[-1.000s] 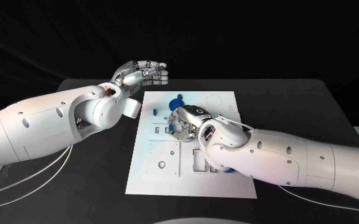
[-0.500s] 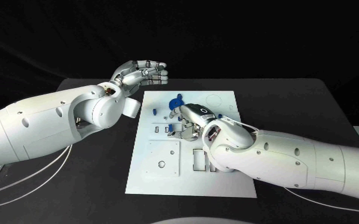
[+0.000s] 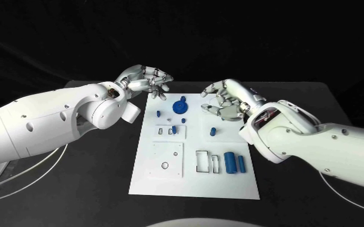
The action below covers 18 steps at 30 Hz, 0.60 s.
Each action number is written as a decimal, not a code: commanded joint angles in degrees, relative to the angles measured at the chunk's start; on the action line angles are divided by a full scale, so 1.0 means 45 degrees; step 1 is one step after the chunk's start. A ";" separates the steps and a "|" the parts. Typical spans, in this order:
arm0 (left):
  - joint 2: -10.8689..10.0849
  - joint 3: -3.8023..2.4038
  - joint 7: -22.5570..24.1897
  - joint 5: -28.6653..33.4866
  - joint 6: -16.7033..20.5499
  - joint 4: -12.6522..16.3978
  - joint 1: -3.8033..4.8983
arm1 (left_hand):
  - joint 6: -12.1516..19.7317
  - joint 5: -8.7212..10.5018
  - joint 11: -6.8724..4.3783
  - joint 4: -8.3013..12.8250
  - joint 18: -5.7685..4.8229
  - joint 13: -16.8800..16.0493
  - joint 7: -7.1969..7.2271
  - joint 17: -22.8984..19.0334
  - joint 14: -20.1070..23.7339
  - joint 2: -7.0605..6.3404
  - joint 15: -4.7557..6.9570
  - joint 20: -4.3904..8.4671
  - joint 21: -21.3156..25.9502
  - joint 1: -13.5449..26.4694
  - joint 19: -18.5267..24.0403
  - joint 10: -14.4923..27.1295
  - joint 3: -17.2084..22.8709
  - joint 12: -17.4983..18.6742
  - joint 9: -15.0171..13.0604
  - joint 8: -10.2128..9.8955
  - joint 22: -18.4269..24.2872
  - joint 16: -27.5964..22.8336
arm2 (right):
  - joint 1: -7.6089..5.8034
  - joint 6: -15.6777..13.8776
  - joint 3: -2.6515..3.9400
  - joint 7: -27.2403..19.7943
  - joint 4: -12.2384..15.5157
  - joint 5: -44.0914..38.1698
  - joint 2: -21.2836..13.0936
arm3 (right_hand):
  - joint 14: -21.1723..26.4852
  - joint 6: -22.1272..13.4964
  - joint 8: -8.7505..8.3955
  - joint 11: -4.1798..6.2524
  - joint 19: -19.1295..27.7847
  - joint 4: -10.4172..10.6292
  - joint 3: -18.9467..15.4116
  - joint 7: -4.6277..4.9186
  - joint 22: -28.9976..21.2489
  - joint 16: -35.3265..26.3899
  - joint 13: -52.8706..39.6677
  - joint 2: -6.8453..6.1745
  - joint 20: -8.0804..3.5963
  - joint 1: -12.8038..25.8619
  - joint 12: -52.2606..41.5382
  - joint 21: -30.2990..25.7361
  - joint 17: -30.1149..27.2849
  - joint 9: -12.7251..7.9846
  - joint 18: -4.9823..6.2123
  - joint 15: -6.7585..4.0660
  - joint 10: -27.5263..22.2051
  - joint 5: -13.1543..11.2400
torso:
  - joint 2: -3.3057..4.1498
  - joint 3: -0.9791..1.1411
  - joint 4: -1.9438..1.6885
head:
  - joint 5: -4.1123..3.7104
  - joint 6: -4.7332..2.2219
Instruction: Assemble the parts on the task board
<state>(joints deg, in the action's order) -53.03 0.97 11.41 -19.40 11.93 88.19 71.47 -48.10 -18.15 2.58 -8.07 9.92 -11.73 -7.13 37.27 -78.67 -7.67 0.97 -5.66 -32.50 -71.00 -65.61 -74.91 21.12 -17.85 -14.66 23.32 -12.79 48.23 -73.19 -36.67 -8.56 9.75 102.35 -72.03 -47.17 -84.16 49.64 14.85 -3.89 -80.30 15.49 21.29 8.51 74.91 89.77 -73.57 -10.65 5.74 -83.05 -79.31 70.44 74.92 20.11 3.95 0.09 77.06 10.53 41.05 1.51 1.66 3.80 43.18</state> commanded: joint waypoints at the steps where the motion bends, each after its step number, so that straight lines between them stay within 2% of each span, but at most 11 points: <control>1: -0.0009 -0.0008 -0.2655 -0.1713 -0.1297 0.0065 0.0016 | -0.0560 -0.0233 -0.0364 -0.0503 0.0072 -0.1086 0.0349 0.4394 -0.1327 -0.0162 0.0383 0.0351 -0.1332 0.0221 -0.0762 -0.0540 -0.0376 -0.1414 -0.0253 0.0143 -0.0826 0.4220 | -0.0207 -0.0297 0.0005 -0.0894 0.0236 0.1303 -0.0386 | -0.1285 0.0047 0.0070 0.0030 0.0071 -0.0012 0.0049 -0.0005 0.0403 0.0034 0.0013 -0.0133 0.0008 0.0040 0.0062 -0.0082 0.3304 0.0011 0.0199 -0.0084 -0.0045 0.0019 | -0.0198 0.0030 0.0060 | 0.0086 0.0067; 3: -0.0019 -0.0008 -0.3804 -0.2212 -0.1549 0.0114 0.0028 | -0.1086 -0.1574 -0.0653 -0.1178 0.0066 -0.2116 0.0658 0.5623 -0.1406 -0.0369 0.0511 0.0583 -0.2058 0.0551 -0.0660 -0.0384 -0.0847 -0.2650 -0.0957 0.0898 -0.1388 0.5340 | -0.0374 -0.0216 0.0007 -0.0921 0.0313 0.1653 -0.0727 | -0.1277 0.0023 0.0100 0.0031 0.0094 0.0007 0.0163 -0.0005 0.0381 0.0023 0.0041 -0.0234 0.0007 0.0129 0.0079 -0.0135 0.3274 0.0034 0.0207 -0.0085 -0.0067 0.0087 | -0.0263 0.0052 0.0056 | 0.0136 0.0098; 6: -0.0004 -0.0009 -0.4819 -0.2618 -0.1673 0.0170 0.0042 | -0.0873 -0.5614 -0.0841 -0.1920 0.0069 -0.3519 0.0772 0.6655 -0.1445 -0.0439 0.0646 0.0739 -0.2975 0.1073 -0.0112 0.0340 -0.1124 -0.4255 -0.2769 0.2686 -0.2210 0.6200 | -0.0595 -0.0099 0.0009 -0.0925 0.0262 0.2257 -0.1120 | -0.1283 -0.0108 0.0142 0.0022 0.0088 -0.0033 0.0552 0.0013 0.0389 0.0030 0.0061 -0.0473 0.0003 0.0244 0.0083 -0.0169 0.3296 0.0078 0.0205 -0.0082 -0.0080 0.0810 | -0.0378 0.0091 0.0014 | 0.0169 0.0177; 7: 0.0004 -0.0009 -0.5084 -0.2774 -0.1714 0.0192 0.0045 | -0.0609 -0.6387 -0.0810 -0.1751 0.0026 -0.3930 0.0962 0.7134 -0.1543 -0.0384 0.0752 0.0721 -0.3266 0.1636 0.0041 0.0490 -0.1216 -0.4758 -0.3536 0.3377 -0.2476 0.6561 | -0.0638 -0.0078 0.0009 -0.0925 0.0219 0.2373 -0.1198 | -0.1281 -0.0151 0.0163 0.0014 0.0083 -0.0059 0.0706 0.0019 0.0395 0.0028 0.0064 -0.0561 0.0006 0.0297 0.0079 -0.0179 0.3289 0.0097 0.0204 -0.0077 -0.0079 0.1056 | -0.0404 0.0104 0.0010 | 0.0175 0.0189; 8: 0.0014 -0.0009 -0.5336 -0.2976 -0.1769 0.0219 0.0048 | -0.0286 -0.6618 -0.0868 -0.1864 0.0036 -0.4251 0.1061 0.7331 -0.1557 -0.0245 0.0802 0.0751 -0.3501 0.1881 0.0207 0.0711 -0.1112 -0.5119 -0.4184 0.3891 -0.2707 0.6721 | -0.0672 -0.0059 0.0009 -0.0924 0.0171 0.2465 -0.1265 | -0.1283 -0.0169 0.0195 0.0017 0.0077 -0.0087 0.0860 0.0027 0.0401 0.0031 0.0065 -0.0625 0.0007 0.0344 0.0074 -0.0187 0.3297 0.0120 0.0204 -0.0075 -0.0077 0.1312 | -0.0425 0.0108 0.0000 | 0.0180 0.0195; 9: 0.0022 -0.0009 -0.5540 -0.3160 -0.1829 0.0245 0.0050 | -0.0098 -0.7453 -0.0936 -0.1921 0.0038 -0.4562 0.1009 0.7692 -0.1625 -0.0173 0.0758 0.0810 -0.3877 0.2621 0.0272 0.0825 -0.1048 -0.5499 -0.4791 0.4346 -0.3160 0.6975 | -0.0694 -0.0046 0.0009 -0.0923 0.0129 0.2523 -0.1311 | -0.1282 -0.0190 0.0215 0.0015 0.0075 -0.0123 0.0981 0.0025 0.0405 0.0029 0.0075 -0.0684 0.0005 0.0374 0.0077 -0.0196 0.3294 0.0136 0.0206 -0.0076 -0.0083 0.1505 | -0.0445 0.0112 -0.0010 | 0.0181 0.0211; 11: 0.0034 -0.0009 -0.6076 -0.3669 -0.2038 0.0331 0.0054 | 0.0031 -0.9118 -0.1012 -0.1937 -0.0056 -0.6073 0.1146 0.8645 -0.1852 -0.0109 0.0841 0.0883 -0.4724 0.3954 0.0114 0.0519 -0.0819 -0.6963 -0.5716 0.5041 -0.4255 0.7607 | -0.0738 -0.0023 0.0009 -0.0907 0.0028 0.2645 -0.1408 | -0.1283 -0.0213 0.0240 0.0012 0.0067 -0.0157 0.1101 0.0028 0.0416 0.0030 0.0078 -0.0760 0.0006 0.0432 0.0073 -0.0196 0.3295 0.0156 0.0203 -0.0076 -0.0082 0.1659 | -0.0481 0.0130 -0.0026 | 0.0181 0.0261; 12: 0.0038 -0.0009 -0.6304 -0.3864 -0.2149 0.0369 0.0055 | 0.0143 -0.9531 -0.1025 -0.1970 -0.0129 -0.6551 0.1183 0.8887 -0.1900 -0.0134 0.0910 0.0887 -0.5060 0.4461 0.0084 0.0484 -0.0647 -0.7429 -0.6097 0.5254 -0.4697 0.7770 | -0.0753 -0.0016 0.0009 -0.0896 -0.0005 0.2674 -0.1446 | -0.1284 -0.0224 0.0246 0.0011 0.0070 -0.0166 0.1132 0.0030 0.0411 0.0031 0.0079 -0.0787 0.0006 0.0453 0.0072 -0.0209 0.3298 0.0162 0.0206 -0.0075 -0.0082 0.1699 | -0.0486 0.0134 -0.0027 | 0.0182 0.0268; 14: 0.0059 -0.0008 -0.6880 -0.4285 -0.2466 0.0448 0.0057 | 0.0155 -0.9479 -0.1098 -0.1957 -0.0190 -0.7343 0.1238 0.9338 -0.2001 -0.0204 0.0927 0.0940 -0.5534 0.4818 -0.0043 0.0286 -0.0464 -0.8165 -0.6519 0.5512 -0.5358 0.8044 | -0.0781 -0.0002 0.0009 -0.0864 -0.0070 0.2715 -0.1527 | -0.1284 -0.0232 0.0250 0.0011 0.0062 -0.0178 0.1156 0.0030 0.0422 0.0032 0.0086 -0.0809 0.0007 0.0463 0.0075 -0.0197 0.3301 0.0166 0.0202 -0.0075 -0.0087 0.1729 | -0.0501 0.0153 -0.0030 | 0.0188 0.0302; 15: 0.0072 -0.0007 -0.7145 -0.4468 -0.2606 0.0476 0.0058 | 0.0210 -0.9047 -0.1136 -0.1942 -0.0238 -0.7782 0.1275 0.9571 -0.2054 -0.0295 0.0965 0.0967 -0.5838 0.4952 -0.0120 0.0203 -0.0354 -0.8581 -0.6794 0.5631 -0.5773 0.8191 | -0.0792 0.0004 0.0009 -0.0849 -0.0098 0.2729 -0.1562 | -0.1285 -0.0240 0.0256 0.0011 0.0063 -0.0191 0.1185 0.0030 0.0421 0.0033 0.0075 -0.0831 0.0006 0.0475 0.0066 -0.0202 0.3304 0.0171 0.0204 -0.0074 -0.0077 0.1766 | -0.0513 0.0169 -0.0037 | 0.0189 0.0324; 18: 0.0156 -0.0002 -0.8070 -0.5105 -0.3168 0.0521 0.0062 | 0.0080 -0.6720 -0.1184 -0.1954 -0.0353 -0.8909 0.1336 1.0249 -0.2207 -0.0416 0.1002 0.1011 -0.6475 0.5452 -0.0339 -0.0151 -0.0375 -0.9610 -0.7276 0.5841 -0.6693 0.8571 | -0.0826 0.0033 0.0008 -0.0781 -0.0189 0.2753 -0.1669 | -0.1280 -0.0261 0.0265 0.0007 0.0065 -0.0199 0.1237 0.0036 0.0420 0.0026 0.0097 -0.0877 0.0008 0.0529 0.0078 -0.0215 0.3285 0.0180 0.0205 -0.0071 -0.0092 0.1845 | -0.0529 0.0192 -0.0042 | 0.0175 0.0381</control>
<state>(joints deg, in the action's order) -52.53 0.97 -17.46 -36.78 2.67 90.31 71.67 -47.51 -49.73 -2.77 -16.84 8.82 -51.16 -1.32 74.96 -84.05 -9.52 5.22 -1.12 -61.24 -46.88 -66.87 -75.29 19.46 -60.50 -47.14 49.48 -42.36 86.57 -76.86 -37.12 -8.52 6.66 101.59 -61.06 -54.60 -84.15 48.88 15.73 -3.89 -80.31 14.57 26.49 8.72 74.95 89.77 -73.19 -14.06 5.74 -80.52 -79.31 69.67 74.92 20.87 3.95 0.10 77.06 18.64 38.84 2.21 1.53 4.64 44.72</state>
